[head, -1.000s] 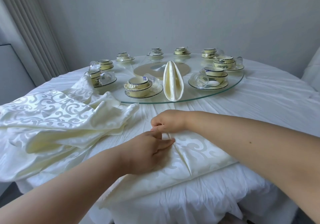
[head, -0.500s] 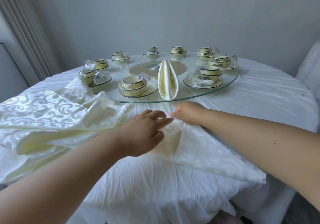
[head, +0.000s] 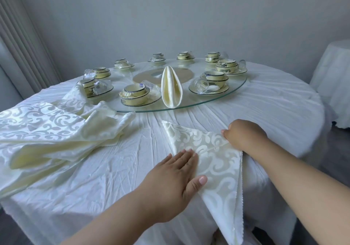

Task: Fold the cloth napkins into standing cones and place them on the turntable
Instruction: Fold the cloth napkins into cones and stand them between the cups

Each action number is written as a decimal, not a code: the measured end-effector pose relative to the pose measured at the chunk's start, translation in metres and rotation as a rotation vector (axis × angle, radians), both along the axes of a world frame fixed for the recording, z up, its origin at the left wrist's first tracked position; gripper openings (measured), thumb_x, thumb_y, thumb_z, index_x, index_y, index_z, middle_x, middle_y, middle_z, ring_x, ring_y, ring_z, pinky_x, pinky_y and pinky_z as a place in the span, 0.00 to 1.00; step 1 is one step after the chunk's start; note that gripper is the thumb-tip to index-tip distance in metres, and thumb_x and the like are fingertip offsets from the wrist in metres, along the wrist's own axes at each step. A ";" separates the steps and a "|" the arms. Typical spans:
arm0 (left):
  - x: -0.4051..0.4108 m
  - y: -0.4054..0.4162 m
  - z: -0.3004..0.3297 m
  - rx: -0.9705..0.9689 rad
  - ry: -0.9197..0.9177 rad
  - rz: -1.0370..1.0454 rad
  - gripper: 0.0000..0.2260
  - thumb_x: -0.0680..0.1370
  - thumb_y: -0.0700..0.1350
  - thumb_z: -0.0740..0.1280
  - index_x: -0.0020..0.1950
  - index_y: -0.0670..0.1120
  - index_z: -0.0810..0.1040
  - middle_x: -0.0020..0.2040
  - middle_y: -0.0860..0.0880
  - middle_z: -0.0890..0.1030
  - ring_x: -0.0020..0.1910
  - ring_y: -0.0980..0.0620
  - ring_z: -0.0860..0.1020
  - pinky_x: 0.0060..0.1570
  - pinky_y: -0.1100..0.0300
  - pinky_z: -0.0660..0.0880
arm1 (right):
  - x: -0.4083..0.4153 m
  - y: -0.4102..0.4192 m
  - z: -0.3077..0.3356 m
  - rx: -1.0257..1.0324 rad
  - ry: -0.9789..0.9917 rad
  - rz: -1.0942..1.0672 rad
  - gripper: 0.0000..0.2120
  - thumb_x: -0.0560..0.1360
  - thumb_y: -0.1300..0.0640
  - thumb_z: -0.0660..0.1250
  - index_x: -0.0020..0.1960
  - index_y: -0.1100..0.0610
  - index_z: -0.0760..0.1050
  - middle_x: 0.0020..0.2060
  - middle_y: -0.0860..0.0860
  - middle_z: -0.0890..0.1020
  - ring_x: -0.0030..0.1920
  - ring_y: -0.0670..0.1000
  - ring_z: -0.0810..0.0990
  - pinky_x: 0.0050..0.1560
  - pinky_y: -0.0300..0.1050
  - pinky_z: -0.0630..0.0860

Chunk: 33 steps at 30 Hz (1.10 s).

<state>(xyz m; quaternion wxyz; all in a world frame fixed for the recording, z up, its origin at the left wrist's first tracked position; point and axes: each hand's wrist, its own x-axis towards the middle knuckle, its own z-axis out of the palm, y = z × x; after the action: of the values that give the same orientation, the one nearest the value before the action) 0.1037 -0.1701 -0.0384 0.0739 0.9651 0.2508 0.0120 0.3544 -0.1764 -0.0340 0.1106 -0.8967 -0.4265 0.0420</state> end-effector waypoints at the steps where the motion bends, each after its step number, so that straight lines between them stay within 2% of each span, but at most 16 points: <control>1: 0.000 0.000 -0.002 0.020 0.012 0.000 0.37 0.72 0.67 0.34 0.79 0.53 0.43 0.79 0.56 0.43 0.75 0.62 0.38 0.74 0.63 0.38 | -0.003 -0.002 0.002 -0.014 -0.005 -0.009 0.15 0.79 0.45 0.58 0.40 0.54 0.71 0.47 0.54 0.80 0.43 0.57 0.73 0.44 0.44 0.68; 5: 0.001 -0.002 -0.004 0.048 0.012 0.020 0.38 0.71 0.67 0.32 0.79 0.53 0.44 0.78 0.56 0.43 0.75 0.62 0.38 0.75 0.60 0.39 | -0.017 -0.007 0.016 -0.093 -0.188 -0.036 0.14 0.80 0.46 0.57 0.54 0.54 0.75 0.56 0.55 0.78 0.56 0.57 0.77 0.48 0.45 0.70; 7: 0.001 -0.002 -0.006 0.051 0.002 0.023 0.39 0.71 0.68 0.32 0.79 0.53 0.44 0.79 0.56 0.43 0.75 0.62 0.38 0.75 0.59 0.40 | -0.027 -0.010 0.021 0.115 -0.426 0.014 0.18 0.80 0.45 0.57 0.58 0.57 0.73 0.56 0.56 0.76 0.57 0.58 0.76 0.48 0.48 0.72; 9: 0.001 -0.002 -0.008 0.061 -0.008 0.023 0.41 0.69 0.69 0.29 0.79 0.53 0.45 0.79 0.56 0.44 0.76 0.62 0.39 0.75 0.59 0.41 | -0.047 -0.011 0.027 0.491 -0.433 0.283 0.24 0.77 0.39 0.52 0.54 0.57 0.75 0.51 0.54 0.78 0.53 0.57 0.76 0.47 0.49 0.72; 11: 0.000 -0.001 -0.008 0.066 -0.011 0.028 0.42 0.69 0.70 0.28 0.79 0.52 0.45 0.79 0.55 0.44 0.76 0.61 0.39 0.76 0.58 0.42 | -0.069 -0.013 0.036 0.526 0.158 0.660 0.34 0.75 0.30 0.43 0.61 0.51 0.75 0.58 0.47 0.78 0.60 0.47 0.74 0.57 0.43 0.70; 12: 0.000 -0.001 -0.008 0.067 -0.013 0.028 0.42 0.69 0.69 0.29 0.79 0.52 0.45 0.79 0.55 0.44 0.76 0.61 0.39 0.76 0.58 0.42 | -0.077 -0.011 0.037 0.362 0.518 0.780 0.37 0.73 0.28 0.41 0.67 0.48 0.72 0.65 0.43 0.75 0.66 0.42 0.70 0.62 0.38 0.66; 13: 0.000 -0.001 -0.007 0.065 -0.016 0.028 0.41 0.69 0.69 0.29 0.79 0.52 0.46 0.79 0.55 0.45 0.76 0.61 0.40 0.76 0.58 0.42 | -0.082 -0.007 0.035 0.172 0.714 0.833 0.38 0.71 0.28 0.39 0.71 0.45 0.67 0.70 0.41 0.69 0.69 0.39 0.64 0.65 0.36 0.61; 15: 0.000 -0.002 -0.005 0.051 -0.024 0.030 0.41 0.70 0.69 0.30 0.79 0.52 0.46 0.79 0.55 0.45 0.76 0.61 0.39 0.76 0.58 0.42 | -0.081 -0.002 0.025 -0.087 0.803 0.867 0.40 0.67 0.28 0.36 0.74 0.40 0.59 0.75 0.41 0.60 0.73 0.41 0.59 0.69 0.39 0.54; 17: 0.000 -0.002 -0.006 0.034 -0.034 0.030 0.41 0.70 0.70 0.29 0.79 0.52 0.46 0.79 0.55 0.46 0.76 0.62 0.39 0.76 0.58 0.42 | -0.070 0.000 0.013 -0.127 0.717 0.902 0.42 0.67 0.26 0.36 0.75 0.40 0.58 0.75 0.39 0.58 0.74 0.40 0.56 0.73 0.41 0.48; 19: -0.001 -0.002 -0.007 0.019 -0.033 0.023 0.41 0.70 0.70 0.29 0.79 0.52 0.46 0.79 0.55 0.45 0.76 0.61 0.39 0.76 0.58 0.42 | -0.051 -0.001 0.005 -0.067 0.501 0.937 0.45 0.66 0.22 0.33 0.76 0.41 0.57 0.75 0.35 0.57 0.74 0.35 0.50 0.75 0.43 0.43; 21: -0.001 -0.001 -0.006 0.009 -0.008 0.019 0.40 0.70 0.69 0.31 0.79 0.53 0.45 0.78 0.55 0.43 0.76 0.62 0.39 0.75 0.59 0.40 | -0.031 -0.004 0.000 -0.063 0.267 0.978 0.47 0.65 0.21 0.30 0.77 0.42 0.54 0.75 0.35 0.54 0.73 0.31 0.45 0.76 0.44 0.41; 23: 0.000 -0.001 -0.003 0.002 0.015 -0.001 0.38 0.71 0.68 0.33 0.79 0.53 0.43 0.78 0.56 0.42 0.75 0.62 0.38 0.75 0.61 0.38 | -0.019 -0.006 -0.003 -0.072 0.164 0.984 0.48 0.64 0.22 0.29 0.77 0.43 0.50 0.75 0.35 0.51 0.72 0.29 0.42 0.76 0.44 0.41; 26: -0.006 0.004 0.002 -0.090 -0.035 -0.061 0.34 0.74 0.67 0.36 0.79 0.55 0.45 0.78 0.57 0.43 0.74 0.65 0.37 0.74 0.59 0.36 | -0.017 -0.007 -0.007 -0.067 0.152 0.980 0.47 0.65 0.22 0.29 0.77 0.44 0.49 0.75 0.35 0.51 0.71 0.28 0.42 0.76 0.43 0.41; 29: -0.013 0.013 0.010 -0.145 -0.148 -0.230 0.28 0.77 0.57 0.49 0.78 0.56 0.56 0.78 0.57 0.50 0.75 0.65 0.44 0.75 0.58 0.38 | -0.018 -0.005 -0.007 -0.064 0.168 0.969 0.46 0.65 0.23 0.29 0.77 0.43 0.49 0.75 0.34 0.51 0.71 0.28 0.42 0.76 0.43 0.41; 31: -0.012 0.017 0.015 -0.194 -0.186 -0.312 0.26 0.75 0.49 0.60 0.74 0.54 0.65 0.77 0.55 0.60 0.75 0.64 0.53 0.75 0.61 0.46 | -0.016 -0.004 -0.006 -0.081 0.197 0.964 0.46 0.64 0.22 0.29 0.77 0.42 0.49 0.74 0.33 0.50 0.71 0.28 0.42 0.76 0.42 0.40; 33: -0.008 0.020 0.015 -0.248 -0.223 -0.353 0.22 0.76 0.47 0.67 0.70 0.52 0.73 0.72 0.56 0.69 0.72 0.65 0.61 0.73 0.62 0.56 | -0.015 -0.002 -0.004 -0.088 0.246 0.965 0.47 0.64 0.21 0.30 0.76 0.41 0.50 0.75 0.34 0.51 0.72 0.28 0.43 0.76 0.43 0.40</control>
<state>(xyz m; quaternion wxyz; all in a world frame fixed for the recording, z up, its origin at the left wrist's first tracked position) 0.0958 -0.1496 -0.0230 0.2202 0.9702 0.0681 0.0744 0.3391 -0.1785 -0.0382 0.0901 -0.5893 -0.7745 0.2116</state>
